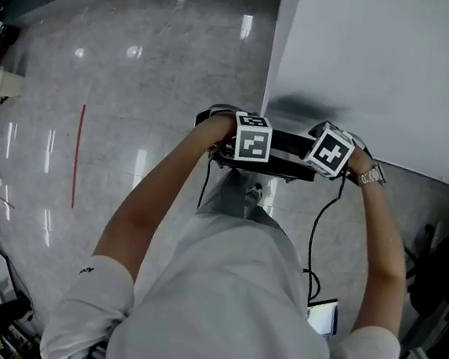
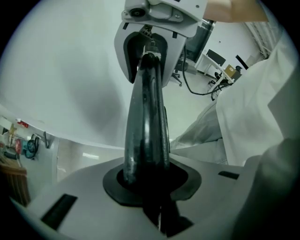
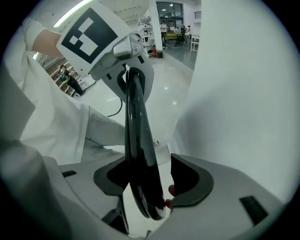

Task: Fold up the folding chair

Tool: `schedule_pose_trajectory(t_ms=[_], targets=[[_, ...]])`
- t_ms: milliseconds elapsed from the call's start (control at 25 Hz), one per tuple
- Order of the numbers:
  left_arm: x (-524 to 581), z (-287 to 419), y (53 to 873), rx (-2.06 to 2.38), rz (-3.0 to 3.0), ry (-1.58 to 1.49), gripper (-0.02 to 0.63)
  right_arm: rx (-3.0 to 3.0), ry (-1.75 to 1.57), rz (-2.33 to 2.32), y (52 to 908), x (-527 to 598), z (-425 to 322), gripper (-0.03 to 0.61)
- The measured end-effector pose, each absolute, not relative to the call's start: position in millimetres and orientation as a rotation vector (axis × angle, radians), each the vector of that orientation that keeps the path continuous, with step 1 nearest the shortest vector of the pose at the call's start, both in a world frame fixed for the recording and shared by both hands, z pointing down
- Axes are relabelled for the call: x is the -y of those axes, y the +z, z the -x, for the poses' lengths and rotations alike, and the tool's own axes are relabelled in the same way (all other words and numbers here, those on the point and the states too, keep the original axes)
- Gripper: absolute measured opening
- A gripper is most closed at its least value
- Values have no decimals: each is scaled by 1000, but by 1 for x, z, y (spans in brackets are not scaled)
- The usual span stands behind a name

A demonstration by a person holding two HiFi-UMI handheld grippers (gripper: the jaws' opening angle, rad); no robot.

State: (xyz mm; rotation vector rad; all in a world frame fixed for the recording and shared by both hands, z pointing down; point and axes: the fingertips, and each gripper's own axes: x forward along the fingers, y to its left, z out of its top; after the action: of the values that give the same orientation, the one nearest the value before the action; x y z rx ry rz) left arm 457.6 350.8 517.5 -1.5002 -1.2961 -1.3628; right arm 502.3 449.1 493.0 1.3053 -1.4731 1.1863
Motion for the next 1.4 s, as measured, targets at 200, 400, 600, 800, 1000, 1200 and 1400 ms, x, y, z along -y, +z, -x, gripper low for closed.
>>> schedule_pose_trajectory(t_ms=[200,400,600,800,1000,1200,1400], targets=[[-334,-495,527,1208,1549,-1354,131,1382,1191,-1360,476,-462,-537,218],[-331,-513,531,1182,1558,-1316,159,1386,1205,-1478,457,-473,-555,218],[-332,-529,530,1174,1561,-1275,176,1409,1245,-1530,449,-484,-552,218],[-327,-543,534,1150,1567,-1253,202,1440,1283,-1521,457,-485,-531,218],[-324,-555,536,1134,1567,-1258,216,1481,1333,-1502,468,-489,-506,218],[-322,-561,539,1134,1566,-1261,219,1539,1390,-1533,476,-488,-486,218],[-320,-567,539,1141,1562,-1268,219,1564,1449,-1522,485,-489,-472,218]])
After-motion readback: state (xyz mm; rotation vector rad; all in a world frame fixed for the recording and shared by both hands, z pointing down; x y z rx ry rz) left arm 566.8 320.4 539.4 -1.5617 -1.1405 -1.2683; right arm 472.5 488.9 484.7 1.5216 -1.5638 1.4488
